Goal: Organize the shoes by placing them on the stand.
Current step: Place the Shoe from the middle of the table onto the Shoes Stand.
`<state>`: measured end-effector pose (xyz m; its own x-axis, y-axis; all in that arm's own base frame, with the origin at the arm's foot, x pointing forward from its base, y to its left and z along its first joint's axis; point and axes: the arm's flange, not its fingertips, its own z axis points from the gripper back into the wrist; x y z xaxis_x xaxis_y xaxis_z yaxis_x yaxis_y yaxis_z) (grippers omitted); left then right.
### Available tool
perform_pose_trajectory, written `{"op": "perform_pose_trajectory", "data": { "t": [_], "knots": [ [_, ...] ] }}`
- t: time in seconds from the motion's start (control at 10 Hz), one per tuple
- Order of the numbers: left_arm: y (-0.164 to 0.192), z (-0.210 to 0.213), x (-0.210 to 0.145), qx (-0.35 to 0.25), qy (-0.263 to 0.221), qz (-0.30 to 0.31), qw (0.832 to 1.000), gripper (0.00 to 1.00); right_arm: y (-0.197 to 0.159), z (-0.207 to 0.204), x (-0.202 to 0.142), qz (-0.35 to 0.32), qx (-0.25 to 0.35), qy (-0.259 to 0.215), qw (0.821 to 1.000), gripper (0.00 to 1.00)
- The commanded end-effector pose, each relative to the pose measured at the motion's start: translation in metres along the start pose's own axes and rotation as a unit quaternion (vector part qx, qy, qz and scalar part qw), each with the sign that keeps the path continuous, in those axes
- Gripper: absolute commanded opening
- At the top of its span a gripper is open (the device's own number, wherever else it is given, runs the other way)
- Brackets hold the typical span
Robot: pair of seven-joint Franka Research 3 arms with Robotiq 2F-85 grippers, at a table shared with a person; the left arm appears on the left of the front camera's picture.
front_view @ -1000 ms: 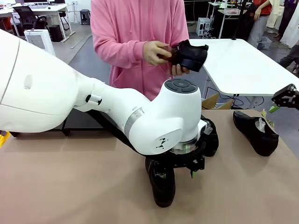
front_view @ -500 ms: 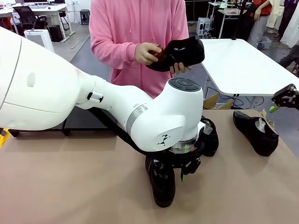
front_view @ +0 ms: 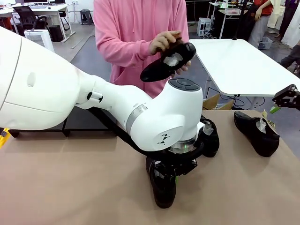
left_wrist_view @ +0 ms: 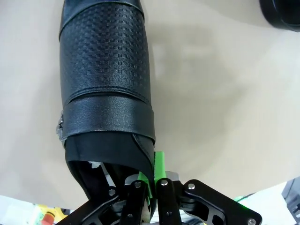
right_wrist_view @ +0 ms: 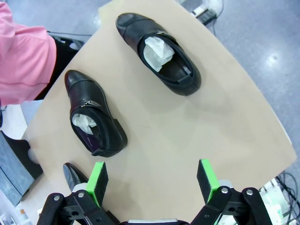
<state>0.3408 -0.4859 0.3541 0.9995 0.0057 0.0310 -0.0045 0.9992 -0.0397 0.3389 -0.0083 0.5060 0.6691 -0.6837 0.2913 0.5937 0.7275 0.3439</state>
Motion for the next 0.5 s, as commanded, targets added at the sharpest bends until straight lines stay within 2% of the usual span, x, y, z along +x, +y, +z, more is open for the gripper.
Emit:
{"op": "perform_pose_trajectory", "data": {
  "t": [0.0, 0.2, 0.3, 0.4],
  "knots": [
    [0.000, -0.004, 0.002, 0.010, -0.002, 0.016, 1.000, 0.00, 0.002, -0.001, 0.002, 0.005, 0.011, -0.002, 1.000, 1.00],
    [0.010, 0.001, -0.005, -0.009, 0.018, -0.027, 0.999, 0.00, 0.002, -0.001, 0.002, 0.005, 0.011, -0.002, 1.000, 1.00],
    [0.021, 0.015, -0.012, -0.009, 0.024, -0.053, 0.998, 0.00, 0.002, -0.001, 0.002, 0.005, 0.011, -0.002, 1.000, 1.00],
    [0.037, 0.040, -0.015, -0.018, 0.008, -0.075, 0.997, 0.00, 0.002, -0.001, 0.002, 0.005, 0.011, -0.002, 1.000, 1.00]
  ]
}}
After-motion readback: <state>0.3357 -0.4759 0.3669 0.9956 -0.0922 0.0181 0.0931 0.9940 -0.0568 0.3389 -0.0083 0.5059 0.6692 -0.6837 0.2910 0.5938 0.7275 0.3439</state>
